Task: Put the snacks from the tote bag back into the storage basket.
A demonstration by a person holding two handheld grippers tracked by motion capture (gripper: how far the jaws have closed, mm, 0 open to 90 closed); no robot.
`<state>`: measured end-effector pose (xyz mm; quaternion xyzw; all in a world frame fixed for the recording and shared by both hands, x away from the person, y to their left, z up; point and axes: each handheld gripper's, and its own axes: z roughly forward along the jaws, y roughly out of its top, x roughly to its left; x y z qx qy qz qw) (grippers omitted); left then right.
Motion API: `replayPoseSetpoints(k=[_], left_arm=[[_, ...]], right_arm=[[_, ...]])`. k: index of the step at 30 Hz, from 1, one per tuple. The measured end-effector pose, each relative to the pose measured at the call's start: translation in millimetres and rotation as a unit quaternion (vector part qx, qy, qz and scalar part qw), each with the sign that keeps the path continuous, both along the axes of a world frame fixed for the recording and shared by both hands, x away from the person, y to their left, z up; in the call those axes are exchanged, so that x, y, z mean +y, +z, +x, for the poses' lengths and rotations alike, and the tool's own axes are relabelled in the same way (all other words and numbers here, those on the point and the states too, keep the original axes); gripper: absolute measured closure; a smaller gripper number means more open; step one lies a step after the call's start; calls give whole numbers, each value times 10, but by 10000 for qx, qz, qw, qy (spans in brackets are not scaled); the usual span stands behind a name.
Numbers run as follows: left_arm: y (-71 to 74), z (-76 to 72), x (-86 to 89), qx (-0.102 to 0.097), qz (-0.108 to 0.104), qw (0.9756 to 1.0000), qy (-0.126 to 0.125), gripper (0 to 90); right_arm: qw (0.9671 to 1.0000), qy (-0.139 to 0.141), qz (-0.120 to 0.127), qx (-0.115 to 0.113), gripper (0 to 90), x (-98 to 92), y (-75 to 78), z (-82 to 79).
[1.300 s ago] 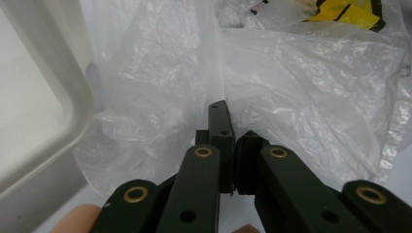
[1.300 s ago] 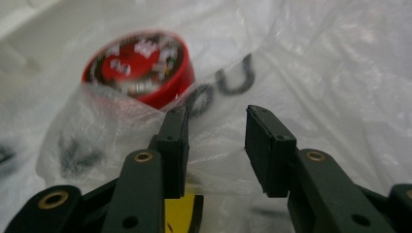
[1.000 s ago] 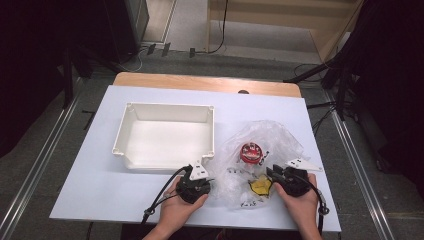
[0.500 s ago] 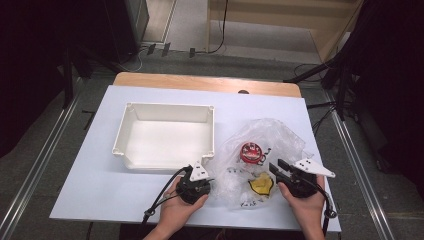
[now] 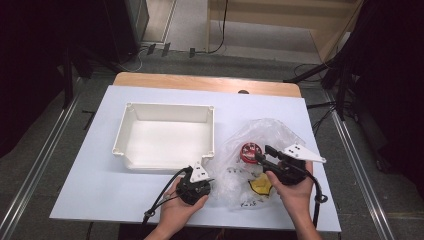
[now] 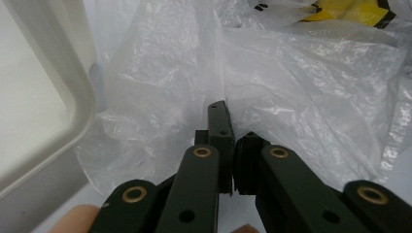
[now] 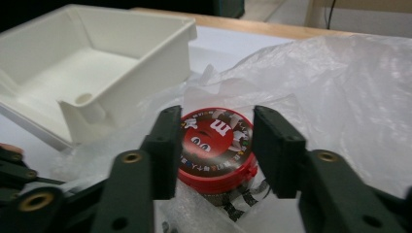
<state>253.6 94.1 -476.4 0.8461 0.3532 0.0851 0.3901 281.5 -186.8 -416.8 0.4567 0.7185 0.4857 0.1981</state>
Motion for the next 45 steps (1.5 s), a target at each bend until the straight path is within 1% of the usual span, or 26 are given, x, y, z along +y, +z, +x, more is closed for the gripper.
replayPoseSetpoints(k=[1,2,3,4,6,7,8,10,11,13,16,17,21,22,23,24,27,29,31,34,36,39,41,43,44,45], left_arm=[[0,1,1,5,-4,10000,2,893],[-1,2,0,3,-9,10000,5,893],[-1,2,0,3,-9,10000,5,893],[0,3,1,4,9,10000,-7,893],[-1,3,-1,-3,4,10000,-1,893],[-1,3,-1,-3,4,10000,-1,892],[-2,2,-1,-2,-5,10000,2,893],[0,2,0,3,3,10000,-9,893],[0,2,0,3,3,10000,-9,892],[-1,0,0,8,-2,10000,-8,892],[-2,-3,0,4,-14,10000,-3,892],[-1,-2,0,2,-9,10000,-6,892],[0,0,1,10,-5,10000,-12,892],[0,0,1,10,-5,10000,-12,892],[0,-1,1,9,-2,10000,-11,892],[-1,-2,-1,3,-7,10000,-4,892],[-1,-3,1,4,-9,10000,-11,891],[-1,-5,1,-1,-5,10000,-19,891],[-1,-5,0,-1,-4,10000,-20,891],[0,-5,3,5,-21,10000,-16,890],[-1,-6,5,2,-32,10000,-24,889],[1,-3,13,26,-43,10000,-16,887],[1,-1,14,33,-50,10000,-18,886],[-1,2,15,36,-67,10000,-25,885],[-1,3,16,41,-74,10000,-25,884],[0,6,18,52,-76,10000,-27,884]], right_arm=[[10000,0,0,0,472,0,0,0],[9995,11,-80,295,361,78,-29,93],[9995,11,-80,295,361,78,-29,93],[9988,-63,-139,474,293,128,-62,164],[9979,-102,-209,600,242,170,-87,217],[9979,-102,-209,600,242,170,-87,217],[9964,-93,-358,758,189,218,-118,263],[9953,-107,-475,843,186,257,-151,292],[9953,-107,-475,843,186,257,-151,292],[9936,-194,-525,977,191,293,-204,339],[9929,-165,-523,1056,205,305,-225,368],[9918,-154,-604,1119,213,328,-240,384],[9911,-120,-661,1151,229,359,-272,418],[9911,-120,-661,1151,229,359,-272,418],[9905,-135,-579,1237,224,362,-280,443],[9903,-138,-567,1260,223,366,-282,451],[9902,-120,-578,1269,221,366,-290,459],[9890,-31,-570,1365,210,351,-307,472],[9887,-29,-581,1384,209,351,-313,474],[9877,-24,-749,1371,217,382,-335,482],[9876,-22,-762,1370,219,385,-336,481],[9877,-69,-1004,1193,252,413,-308,447],[9874,-85,-1069,1162,256,422,-296,440],[9871,-77,-1031,1219,260,411,-276,440],[9879,-17,-795,1328,261,361,-265,453],[9879,-17,-795,1328,261,361,-265,453]])
